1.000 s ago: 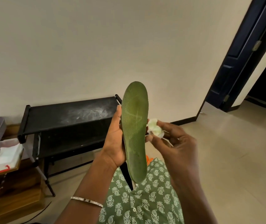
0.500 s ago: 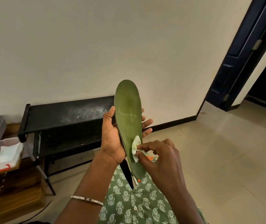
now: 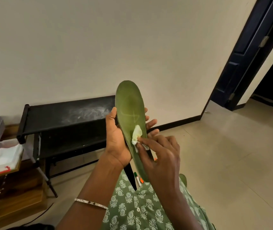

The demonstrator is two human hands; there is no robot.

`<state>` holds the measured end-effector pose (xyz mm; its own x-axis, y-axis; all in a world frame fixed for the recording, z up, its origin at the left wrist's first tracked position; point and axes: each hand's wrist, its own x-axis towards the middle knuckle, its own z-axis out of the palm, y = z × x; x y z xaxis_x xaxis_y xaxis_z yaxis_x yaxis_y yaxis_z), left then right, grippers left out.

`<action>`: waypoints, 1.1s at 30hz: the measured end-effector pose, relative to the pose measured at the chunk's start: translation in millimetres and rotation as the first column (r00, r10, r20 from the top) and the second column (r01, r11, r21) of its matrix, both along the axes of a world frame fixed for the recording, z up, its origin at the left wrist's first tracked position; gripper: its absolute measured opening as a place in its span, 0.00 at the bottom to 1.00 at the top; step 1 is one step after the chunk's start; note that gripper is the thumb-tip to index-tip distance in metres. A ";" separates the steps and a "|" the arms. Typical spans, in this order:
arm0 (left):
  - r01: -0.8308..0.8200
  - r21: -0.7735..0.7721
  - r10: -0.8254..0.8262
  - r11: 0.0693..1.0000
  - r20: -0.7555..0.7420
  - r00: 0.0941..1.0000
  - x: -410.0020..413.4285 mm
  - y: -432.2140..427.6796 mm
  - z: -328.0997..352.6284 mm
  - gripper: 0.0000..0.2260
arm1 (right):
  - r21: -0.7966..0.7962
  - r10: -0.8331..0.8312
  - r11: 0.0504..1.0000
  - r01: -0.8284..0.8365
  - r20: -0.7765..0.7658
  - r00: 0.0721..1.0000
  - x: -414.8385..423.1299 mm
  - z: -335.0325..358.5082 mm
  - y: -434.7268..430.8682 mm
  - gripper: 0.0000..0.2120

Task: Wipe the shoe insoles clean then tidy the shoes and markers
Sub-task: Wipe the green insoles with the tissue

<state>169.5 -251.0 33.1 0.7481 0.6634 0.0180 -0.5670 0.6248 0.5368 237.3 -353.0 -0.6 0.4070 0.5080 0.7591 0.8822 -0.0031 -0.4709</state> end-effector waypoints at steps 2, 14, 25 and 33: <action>-0.030 0.007 0.030 1.000 0.024 0.999 -3.2 4.3 -1.1 0.40 | -0.023 0.019 1.000 -0.019 0.022 1.000 -3.5 -11.7 -11.4 0.13; -0.061 -0.001 0.061 0.998 -0.067 0.996 9.0 -6.4 1.5 0.35 | 0.019 -0.105 0.994 0.104 0.105 0.989 8.3 4.2 8.4 0.10; -0.100 0.080 0.098 0.992 0.033 0.995 -9.2 11.6 2.0 0.40 | -0.016 0.015 1.000 -0.014 0.054 0.998 -12.7 -33.8 -15.2 0.13; -0.055 0.180 0.082 0.982 -0.149 0.985 7.9 -20.8 8.0 0.36 | 0.172 0.017 0.985 -0.015 -0.009 1.000 3.1 14.4 13.0 0.10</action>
